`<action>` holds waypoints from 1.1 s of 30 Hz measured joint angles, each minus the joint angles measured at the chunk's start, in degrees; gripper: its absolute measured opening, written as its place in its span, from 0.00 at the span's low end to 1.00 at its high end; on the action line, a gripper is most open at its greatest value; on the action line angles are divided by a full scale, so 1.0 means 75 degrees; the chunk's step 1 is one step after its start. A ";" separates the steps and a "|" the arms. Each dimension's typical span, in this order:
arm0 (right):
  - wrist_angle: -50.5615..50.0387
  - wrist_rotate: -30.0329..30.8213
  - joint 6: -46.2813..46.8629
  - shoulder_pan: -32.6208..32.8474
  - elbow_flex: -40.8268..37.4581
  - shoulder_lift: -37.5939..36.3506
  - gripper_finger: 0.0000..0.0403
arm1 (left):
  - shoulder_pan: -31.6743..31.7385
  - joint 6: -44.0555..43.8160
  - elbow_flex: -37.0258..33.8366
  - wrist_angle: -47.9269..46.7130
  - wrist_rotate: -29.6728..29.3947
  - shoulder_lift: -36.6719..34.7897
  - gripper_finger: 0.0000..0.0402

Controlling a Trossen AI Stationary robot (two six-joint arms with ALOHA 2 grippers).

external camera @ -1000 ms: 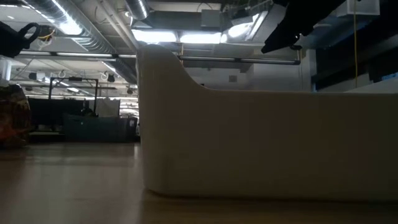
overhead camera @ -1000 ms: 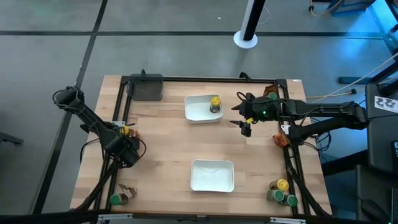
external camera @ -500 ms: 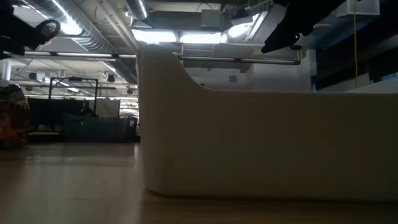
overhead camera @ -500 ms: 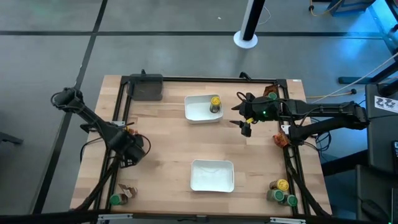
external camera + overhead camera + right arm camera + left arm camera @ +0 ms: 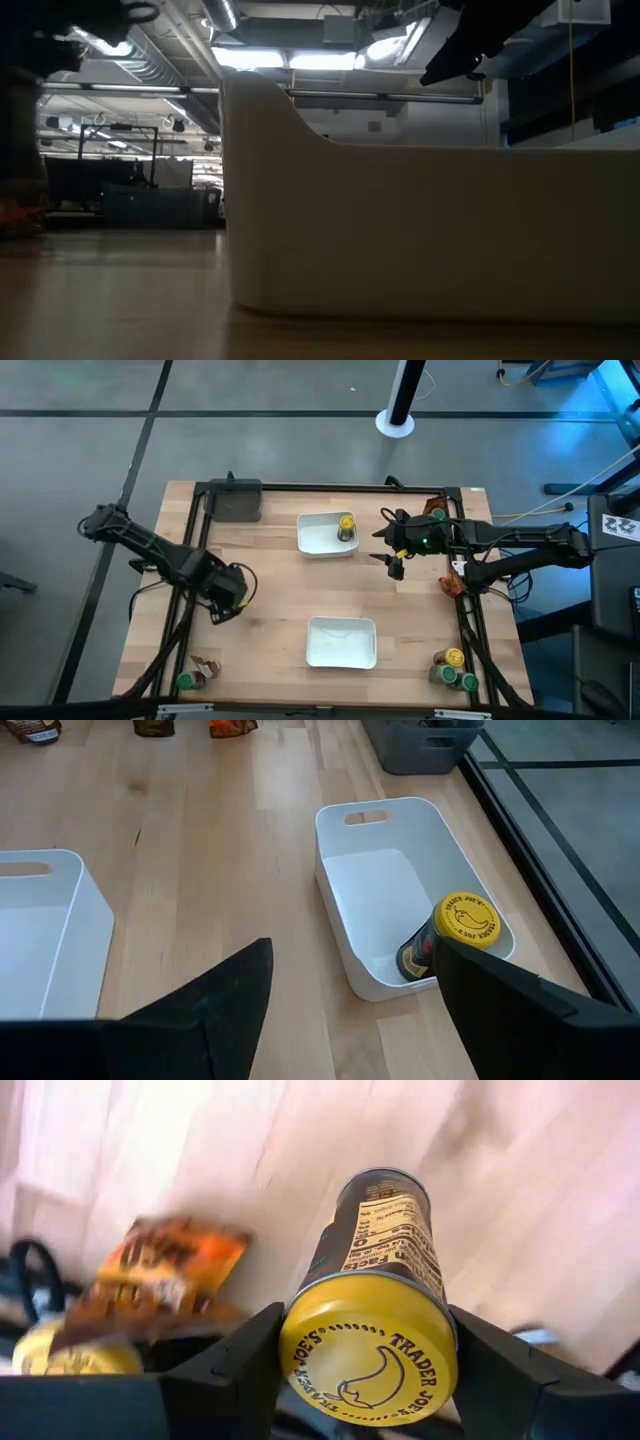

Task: Sort spices by type
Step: Put the yellow seasoning bottle into the top white bin

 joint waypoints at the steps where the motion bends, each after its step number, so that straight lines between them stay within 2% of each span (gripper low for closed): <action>1: -0.0002 -0.0001 0.0000 0.0003 0.0000 0.0000 0.68 | 0.0124 0.0111 0.0048 0.0126 -0.0005 0.0000 0.53; 10: 0.0060 0.0200 -0.0040 0.0000 0.0006 0.0197 0.68 | 0.1436 0.1628 0.0354 0.1475 -0.0091 0.0000 0.53; 14: 0.0365 0.0198 -0.0119 -0.0001 0.0006 0.0476 0.68 | 0.2128 0.2470 0.0460 0.2464 -0.0140 0.0000 0.53; 26: 0.2699 -0.0631 -0.0431 -0.0003 0.0006 0.1566 0.67 | 0.3308 0.4787 0.0494 0.4769 -0.1012 0.0324 0.53; 29: 0.3166 -0.0743 -0.0617 0.0000 0.0003 0.1757 0.62 | 0.3430 0.5357 0.0494 0.5351 -0.1066 0.0518 0.53; 33: 0.3623 -0.0749 -0.0806 0.0000 0.0003 0.1971 0.46 | 0.3529 0.5981 0.0494 0.6131 -0.1067 0.0796 0.53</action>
